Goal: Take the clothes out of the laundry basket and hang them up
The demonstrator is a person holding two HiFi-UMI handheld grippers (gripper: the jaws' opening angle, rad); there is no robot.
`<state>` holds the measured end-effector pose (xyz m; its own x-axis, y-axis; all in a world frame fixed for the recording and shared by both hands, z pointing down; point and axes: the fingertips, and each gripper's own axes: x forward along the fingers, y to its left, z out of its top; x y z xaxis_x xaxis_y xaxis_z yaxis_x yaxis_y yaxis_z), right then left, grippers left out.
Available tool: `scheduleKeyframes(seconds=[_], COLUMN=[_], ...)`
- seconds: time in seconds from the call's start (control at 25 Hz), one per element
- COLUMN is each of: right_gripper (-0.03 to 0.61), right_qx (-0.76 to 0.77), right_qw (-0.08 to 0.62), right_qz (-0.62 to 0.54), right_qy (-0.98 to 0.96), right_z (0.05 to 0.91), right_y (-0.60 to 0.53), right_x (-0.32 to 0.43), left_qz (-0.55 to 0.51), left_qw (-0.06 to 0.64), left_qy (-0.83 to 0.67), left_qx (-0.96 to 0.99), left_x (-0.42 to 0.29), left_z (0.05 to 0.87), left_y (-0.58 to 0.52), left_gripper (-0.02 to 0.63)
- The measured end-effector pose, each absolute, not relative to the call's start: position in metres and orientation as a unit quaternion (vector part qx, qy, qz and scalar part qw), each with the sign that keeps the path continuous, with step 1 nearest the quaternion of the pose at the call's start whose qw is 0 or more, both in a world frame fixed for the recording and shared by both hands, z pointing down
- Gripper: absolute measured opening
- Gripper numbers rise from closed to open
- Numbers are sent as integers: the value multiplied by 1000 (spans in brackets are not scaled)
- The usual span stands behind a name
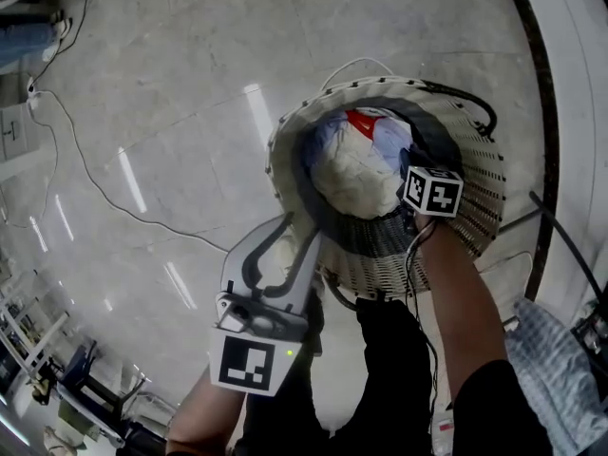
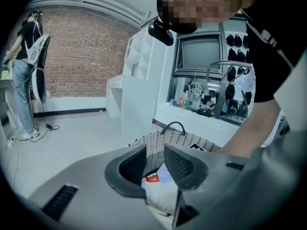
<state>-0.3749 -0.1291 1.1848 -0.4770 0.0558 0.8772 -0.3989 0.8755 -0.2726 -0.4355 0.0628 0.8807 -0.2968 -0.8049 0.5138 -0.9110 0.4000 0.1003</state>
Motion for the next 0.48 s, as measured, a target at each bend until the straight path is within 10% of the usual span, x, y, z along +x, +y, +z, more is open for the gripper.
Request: scheduleKeyframes(seconds=[0.48], right_gripper=[14], right_qx=[41], right_qw=[394], right_qz=[213], right_qy=[-893], right_z=[979], right_y=[-103], right_x=[-382], left_qz=[64], left_qw=[279], left_qy=[-812], left_qx=[509], left_x=[-411], left_z=[788], left_y=[68], left_gripper=[106])
